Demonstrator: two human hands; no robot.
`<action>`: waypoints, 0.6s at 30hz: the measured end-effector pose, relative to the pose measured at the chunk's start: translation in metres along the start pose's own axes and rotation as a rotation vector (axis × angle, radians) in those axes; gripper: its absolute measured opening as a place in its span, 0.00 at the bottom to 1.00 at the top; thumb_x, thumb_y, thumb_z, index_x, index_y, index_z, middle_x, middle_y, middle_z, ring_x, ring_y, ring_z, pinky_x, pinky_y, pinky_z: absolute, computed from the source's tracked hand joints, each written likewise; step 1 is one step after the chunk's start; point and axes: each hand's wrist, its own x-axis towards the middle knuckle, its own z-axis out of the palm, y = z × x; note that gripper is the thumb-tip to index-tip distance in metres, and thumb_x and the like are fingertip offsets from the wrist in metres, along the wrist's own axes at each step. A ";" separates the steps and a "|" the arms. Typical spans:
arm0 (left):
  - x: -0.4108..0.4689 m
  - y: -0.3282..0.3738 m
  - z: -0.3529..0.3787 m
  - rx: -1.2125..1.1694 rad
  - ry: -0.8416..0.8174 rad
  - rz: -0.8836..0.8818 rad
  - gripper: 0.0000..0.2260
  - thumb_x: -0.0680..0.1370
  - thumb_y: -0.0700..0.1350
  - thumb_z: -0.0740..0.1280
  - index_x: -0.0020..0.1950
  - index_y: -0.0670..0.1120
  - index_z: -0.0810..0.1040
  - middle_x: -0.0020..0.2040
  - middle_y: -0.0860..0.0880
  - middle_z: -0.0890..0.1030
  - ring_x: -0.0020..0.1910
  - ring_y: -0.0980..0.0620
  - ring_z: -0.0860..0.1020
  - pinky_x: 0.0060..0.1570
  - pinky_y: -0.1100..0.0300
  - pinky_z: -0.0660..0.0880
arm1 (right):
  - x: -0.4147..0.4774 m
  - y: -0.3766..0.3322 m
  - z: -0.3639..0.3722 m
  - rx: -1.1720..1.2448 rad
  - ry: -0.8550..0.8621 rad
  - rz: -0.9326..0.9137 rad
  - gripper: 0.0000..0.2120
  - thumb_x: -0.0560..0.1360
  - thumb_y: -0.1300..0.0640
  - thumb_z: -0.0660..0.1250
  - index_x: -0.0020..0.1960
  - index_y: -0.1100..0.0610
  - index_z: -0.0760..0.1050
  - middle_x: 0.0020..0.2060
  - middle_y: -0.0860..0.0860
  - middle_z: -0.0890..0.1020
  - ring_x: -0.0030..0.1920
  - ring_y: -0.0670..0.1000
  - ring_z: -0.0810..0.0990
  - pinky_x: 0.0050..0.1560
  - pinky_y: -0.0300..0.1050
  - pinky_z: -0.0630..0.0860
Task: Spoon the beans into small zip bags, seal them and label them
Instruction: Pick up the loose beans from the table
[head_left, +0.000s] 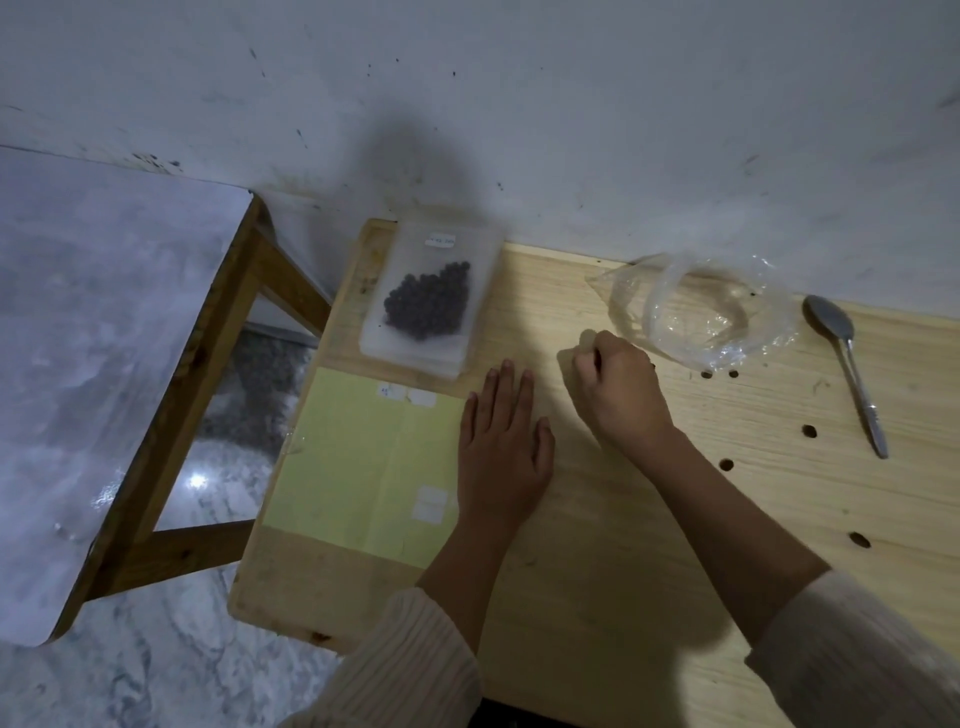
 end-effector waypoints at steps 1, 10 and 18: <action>0.000 0.000 0.000 -0.003 -0.003 0.002 0.25 0.77 0.51 0.54 0.74 0.46 0.63 0.75 0.46 0.63 0.74 0.50 0.59 0.72 0.54 0.52 | -0.008 -0.002 -0.003 0.115 0.038 0.056 0.15 0.78 0.59 0.58 0.32 0.56 0.64 0.27 0.49 0.68 0.29 0.44 0.67 0.29 0.34 0.63; 0.001 0.000 0.001 0.029 -0.024 0.015 0.25 0.77 0.50 0.53 0.73 0.44 0.64 0.74 0.44 0.63 0.74 0.48 0.61 0.71 0.53 0.53 | -0.065 0.009 -0.008 0.784 0.082 0.467 0.12 0.76 0.62 0.58 0.34 0.65 0.68 0.29 0.56 0.68 0.30 0.48 0.65 0.32 0.42 0.64; 0.005 0.024 0.005 -0.054 0.012 -0.080 0.25 0.77 0.50 0.50 0.71 0.41 0.66 0.73 0.41 0.64 0.73 0.44 0.61 0.71 0.51 0.52 | -0.065 0.024 -0.023 1.448 0.094 0.547 0.13 0.74 0.71 0.53 0.34 0.57 0.61 0.26 0.54 0.70 0.24 0.47 0.63 0.23 0.36 0.64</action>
